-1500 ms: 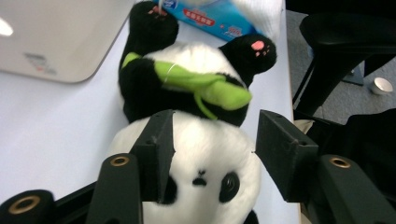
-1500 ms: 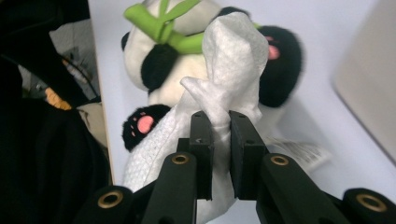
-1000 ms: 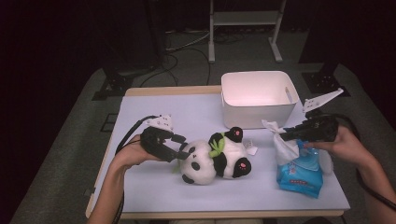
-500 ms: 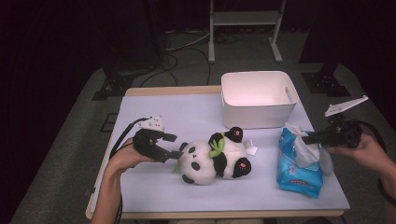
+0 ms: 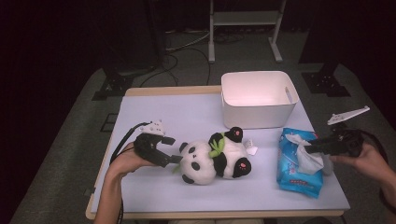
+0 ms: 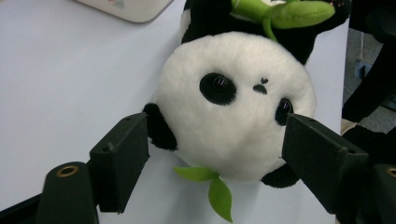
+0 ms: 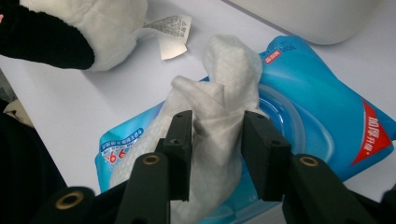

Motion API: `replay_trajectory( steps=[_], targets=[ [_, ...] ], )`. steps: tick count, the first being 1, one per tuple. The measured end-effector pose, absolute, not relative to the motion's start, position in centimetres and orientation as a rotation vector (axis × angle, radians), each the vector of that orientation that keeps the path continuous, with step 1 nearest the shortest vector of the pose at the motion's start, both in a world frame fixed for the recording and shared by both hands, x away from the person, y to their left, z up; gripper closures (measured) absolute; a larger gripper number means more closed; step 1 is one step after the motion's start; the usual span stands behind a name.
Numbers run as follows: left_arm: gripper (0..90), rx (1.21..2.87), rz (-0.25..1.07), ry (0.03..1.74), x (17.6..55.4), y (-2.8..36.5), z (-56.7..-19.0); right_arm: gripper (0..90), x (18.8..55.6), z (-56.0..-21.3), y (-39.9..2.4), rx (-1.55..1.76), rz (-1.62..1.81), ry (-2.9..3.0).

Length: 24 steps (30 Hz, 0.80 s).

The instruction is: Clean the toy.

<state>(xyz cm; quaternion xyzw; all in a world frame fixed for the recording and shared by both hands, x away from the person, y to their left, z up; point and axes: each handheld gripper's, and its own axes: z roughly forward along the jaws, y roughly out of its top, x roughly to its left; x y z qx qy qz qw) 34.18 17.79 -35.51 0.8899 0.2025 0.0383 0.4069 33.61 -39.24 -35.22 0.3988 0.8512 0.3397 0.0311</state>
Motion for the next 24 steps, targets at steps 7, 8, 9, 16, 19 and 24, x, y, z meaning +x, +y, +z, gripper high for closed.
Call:
replay_trajectory(
  steps=[7, 8, 9, 16, 19, 24],
  targets=[
    [20.1, 2.238, 0.102, 0.517, 34.2, 18.0, -35.5, 60.9, 33.3, -34.4, -39.4, 1.215, 1.062, 2.607],
    [20.1, 2.239, 0.106, 0.515, 34.2, 18.1, -35.4, 60.3, 33.2, -34.0, -39.3, 1.206, 1.065, 2.606],
    [20.1, 2.239, 0.106, 0.515, 34.2, 18.1, -35.4, 60.2, 33.2, -33.8, -39.2, 1.199, 1.070, 2.604],
    [19.2, 2.232, 0.111, 0.534, 34.3, 18.6, -35.7, 58.4, 33.7, -32.8, -38.1, 1.148, 1.107, 2.616],
    [18.5, 2.229, 0.119, 0.547, 34.3, 18.9, -35.7, 57.2, 34.2, -32.5, -37.5, 1.131, 1.129, 2.624],
    [16.3, 2.225, 0.132, 0.559, 34.5, 19.3, -35.9, 53.0, 35.5, -31.5, -35.7, 1.061, 1.171, 2.649]
  ],
)
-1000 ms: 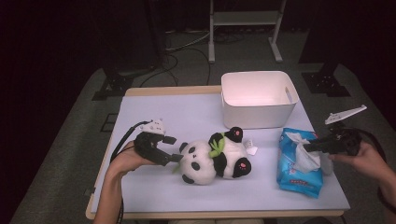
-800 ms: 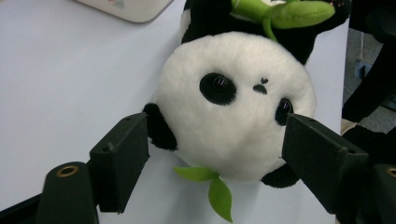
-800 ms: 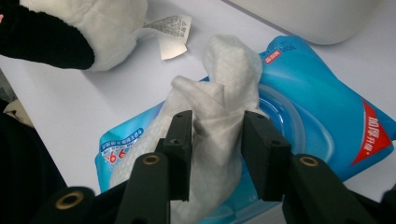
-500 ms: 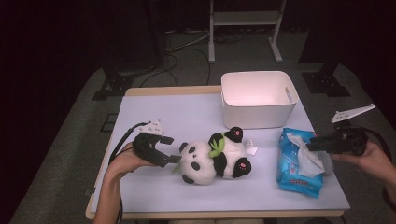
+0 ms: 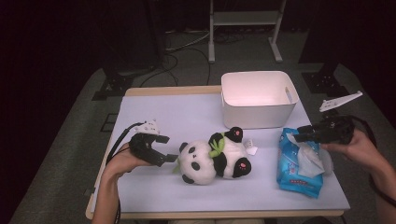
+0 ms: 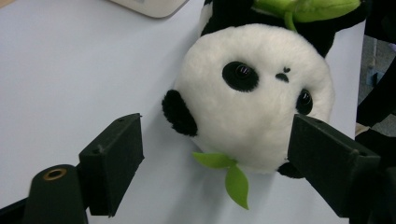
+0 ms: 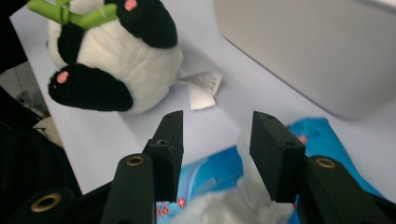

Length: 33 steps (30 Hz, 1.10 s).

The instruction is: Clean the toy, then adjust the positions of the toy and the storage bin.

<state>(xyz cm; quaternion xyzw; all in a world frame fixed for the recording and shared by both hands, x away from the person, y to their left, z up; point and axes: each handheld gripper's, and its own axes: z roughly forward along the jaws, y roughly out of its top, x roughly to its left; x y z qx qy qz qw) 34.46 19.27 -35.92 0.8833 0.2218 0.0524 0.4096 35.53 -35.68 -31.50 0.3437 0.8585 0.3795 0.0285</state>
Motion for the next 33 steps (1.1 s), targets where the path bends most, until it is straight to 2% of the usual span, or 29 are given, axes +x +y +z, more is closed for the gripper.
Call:
replay_trajectory(
  steps=[12, 33],
  targets=[
    [10.3, 2.206, 0.153, 0.617, 34.5, 20.5, -36.3, 48.2, 38.6, -29.5, -31.7, 0.927, 1.198, 2.690],
    [10.1, 2.191, 0.191, 0.657, 33.8, 22.4, -36.1, 47.5, 42.9, -27.7, -26.5, 0.779, 1.180, 2.777]
  ],
)
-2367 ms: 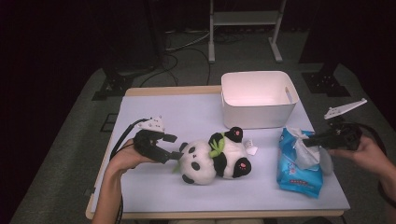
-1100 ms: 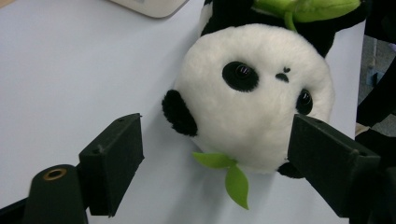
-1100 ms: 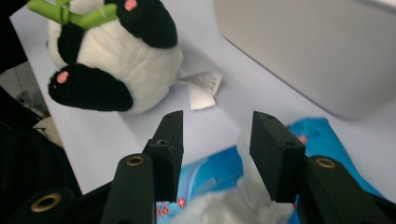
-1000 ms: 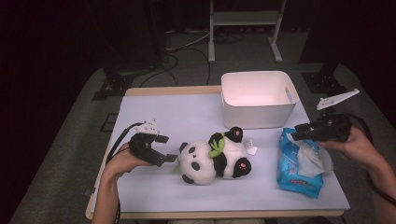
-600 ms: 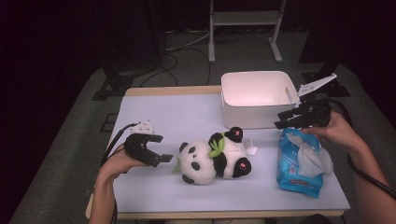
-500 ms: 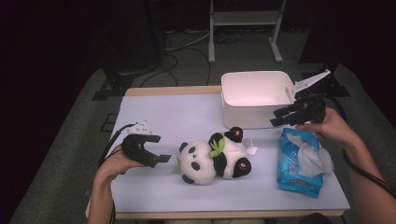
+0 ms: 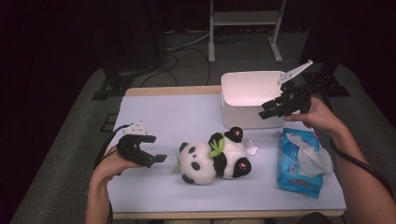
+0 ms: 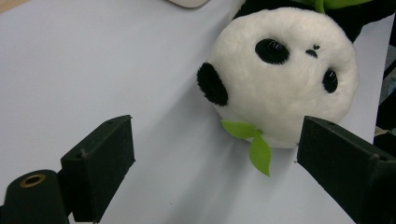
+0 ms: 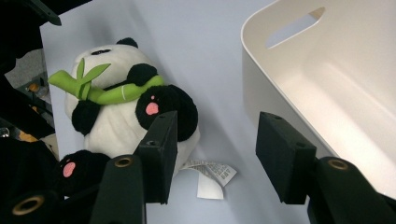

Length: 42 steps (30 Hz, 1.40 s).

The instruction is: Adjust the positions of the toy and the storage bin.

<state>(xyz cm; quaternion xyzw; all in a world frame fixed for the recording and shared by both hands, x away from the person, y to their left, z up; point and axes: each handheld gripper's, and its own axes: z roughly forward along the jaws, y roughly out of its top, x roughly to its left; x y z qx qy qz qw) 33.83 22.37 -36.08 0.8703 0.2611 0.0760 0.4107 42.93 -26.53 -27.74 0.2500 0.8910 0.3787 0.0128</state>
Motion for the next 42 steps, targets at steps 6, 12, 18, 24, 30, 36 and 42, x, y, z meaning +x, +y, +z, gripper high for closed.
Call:
replay_trajectory(
  steps=[6, 12, 18, 24, 30, 36, 42],
  targets=[
    [10.2, 2.186, 0.193, 0.668, 33.8, 22.6, -36.0, 47.5, 43.8, -27.5, -25.3, 0.752, 1.163, 2.787],
    [10.1, 2.178, 0.198, 0.669, 33.7, 23.0, -35.9, 47.7, 44.8, -27.1, -24.8, 0.735, 1.131, 2.799],
    [10.2, 2.172, 0.200, 0.669, 33.7, 23.2, -35.8, 47.2, 45.8, -27.0, -24.7, 0.729, 1.102, 2.796],
    [10.1, 2.177, 0.192, 0.675, 33.9, 23.1, -35.9, 48.2, 46.8, -27.6, -24.5, 0.724, 1.027, 2.812],
    [10.1, 2.173, 0.189, 0.681, 34.0, 23.3, -35.9, 52.6, 48.0, -28.9, -24.2, 0.714, 0.960, 2.834],
    [10.1, 2.172, 0.182, 0.679, 34.1, 23.4, -36.0, 56.3, 48.7, -29.7, -24.0, 0.703, 0.931, 2.841],
    [10.1, 2.171, 0.169, 0.687, 34.4, 23.6, -36.3, 65.2, 49.5, -30.6, -23.1, 0.698, 0.886, 2.874]
  ],
)
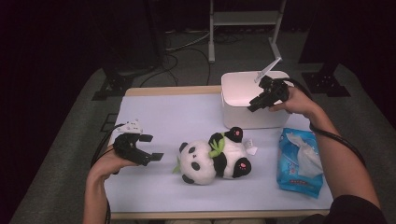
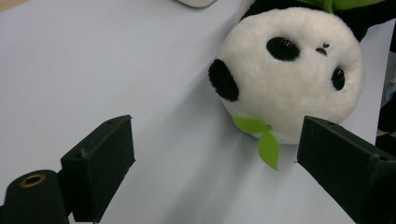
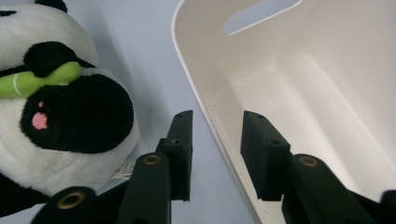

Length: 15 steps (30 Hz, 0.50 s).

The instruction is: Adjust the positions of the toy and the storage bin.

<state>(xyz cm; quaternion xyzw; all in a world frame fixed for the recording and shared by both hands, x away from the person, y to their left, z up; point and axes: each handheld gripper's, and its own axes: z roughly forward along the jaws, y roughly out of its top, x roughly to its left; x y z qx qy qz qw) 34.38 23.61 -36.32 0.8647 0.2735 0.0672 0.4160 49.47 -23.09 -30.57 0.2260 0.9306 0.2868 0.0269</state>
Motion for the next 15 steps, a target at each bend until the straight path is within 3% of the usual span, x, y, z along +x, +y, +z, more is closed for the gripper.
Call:
replay_trajectory(
  steps=[2, 3, 15],
  targets=[
    [10.1, 2.170, 0.166, 0.689, 34.4, 23.7, -36.4, 66.9, 49.6, -30.7, -23.0, 0.697, 0.878, 2.881],
    [10.1, 2.166, 0.164, 0.692, 34.4, 23.7, -36.4, 71.9, 49.8, -31.1, -22.7, 0.704, 0.853, 2.896],
    [10.2, 2.155, 0.153, 0.702, 34.6, 24.0, -36.5, 80.7, 50.3, -31.5, -21.4, 0.666, 0.867, 2.969]
  ],
)
